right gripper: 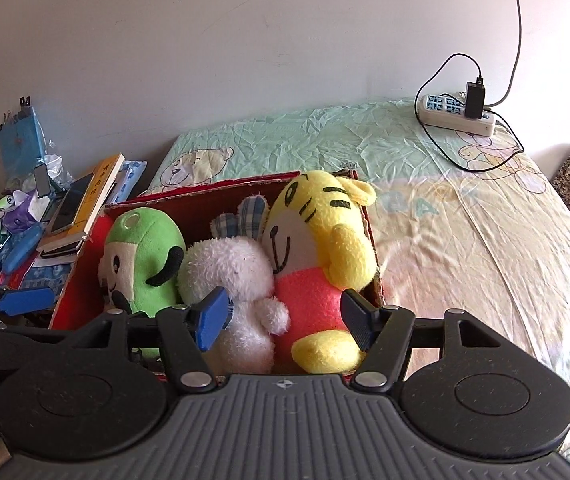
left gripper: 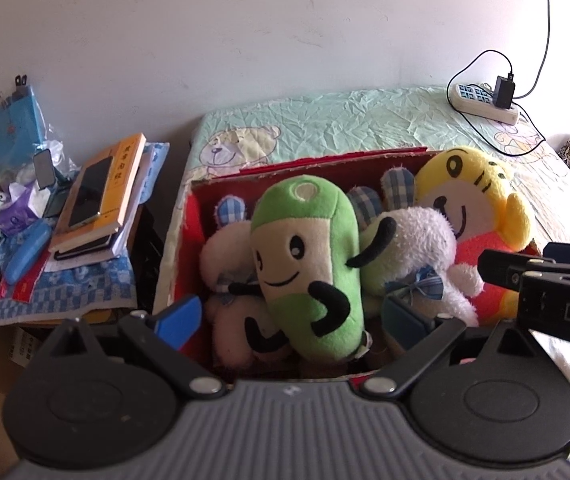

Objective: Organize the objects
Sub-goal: 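Open the right gripper and withdraw it from the box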

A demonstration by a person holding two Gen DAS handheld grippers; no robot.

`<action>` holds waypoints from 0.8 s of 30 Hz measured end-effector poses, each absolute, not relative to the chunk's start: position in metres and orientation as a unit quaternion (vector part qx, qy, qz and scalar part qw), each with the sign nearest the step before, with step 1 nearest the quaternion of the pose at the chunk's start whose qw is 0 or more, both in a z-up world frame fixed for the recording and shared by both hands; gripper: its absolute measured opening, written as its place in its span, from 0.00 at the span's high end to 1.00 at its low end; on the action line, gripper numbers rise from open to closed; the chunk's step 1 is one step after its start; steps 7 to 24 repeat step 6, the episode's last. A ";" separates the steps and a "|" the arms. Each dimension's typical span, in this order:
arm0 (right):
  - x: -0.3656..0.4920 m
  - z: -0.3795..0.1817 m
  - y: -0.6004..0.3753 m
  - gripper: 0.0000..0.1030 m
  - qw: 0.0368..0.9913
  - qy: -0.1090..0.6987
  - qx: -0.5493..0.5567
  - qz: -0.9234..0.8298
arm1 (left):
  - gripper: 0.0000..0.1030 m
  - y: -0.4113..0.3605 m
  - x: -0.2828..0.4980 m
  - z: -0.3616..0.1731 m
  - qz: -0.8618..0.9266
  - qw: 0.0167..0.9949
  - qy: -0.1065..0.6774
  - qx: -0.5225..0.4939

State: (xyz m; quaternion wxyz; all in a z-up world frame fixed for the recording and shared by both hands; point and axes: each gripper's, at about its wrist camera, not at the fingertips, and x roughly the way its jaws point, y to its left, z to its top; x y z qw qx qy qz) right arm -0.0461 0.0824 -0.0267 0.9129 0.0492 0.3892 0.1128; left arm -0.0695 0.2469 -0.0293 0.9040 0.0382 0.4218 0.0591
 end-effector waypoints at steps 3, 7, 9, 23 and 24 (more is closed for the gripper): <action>-0.049 -0.026 0.080 0.36 0.915 0.386 0.049 0.108 | 0.09 0.243 -0.073 -0.027 0.065 0.907 0.414 0.043; -0.052 -0.025 0.077 0.36 0.916 0.384 0.053 0.108 | 0.09 0.242 -0.073 -0.024 0.070 0.908 0.411 0.040; -0.052 -0.025 0.077 0.36 0.916 0.384 0.053 0.108 | 0.09 0.242 -0.073 -0.024 0.070 0.908 0.411 0.040; -0.052 -0.025 0.077 0.36 0.916 0.384 0.053 0.108 | 0.09 0.242 -0.073 -0.024 0.070 0.908 0.411 0.040; -0.052 -0.025 0.077 0.36 0.916 0.384 0.053 0.108 | 0.09 0.242 -0.073 -0.024 0.070 0.908 0.411 0.040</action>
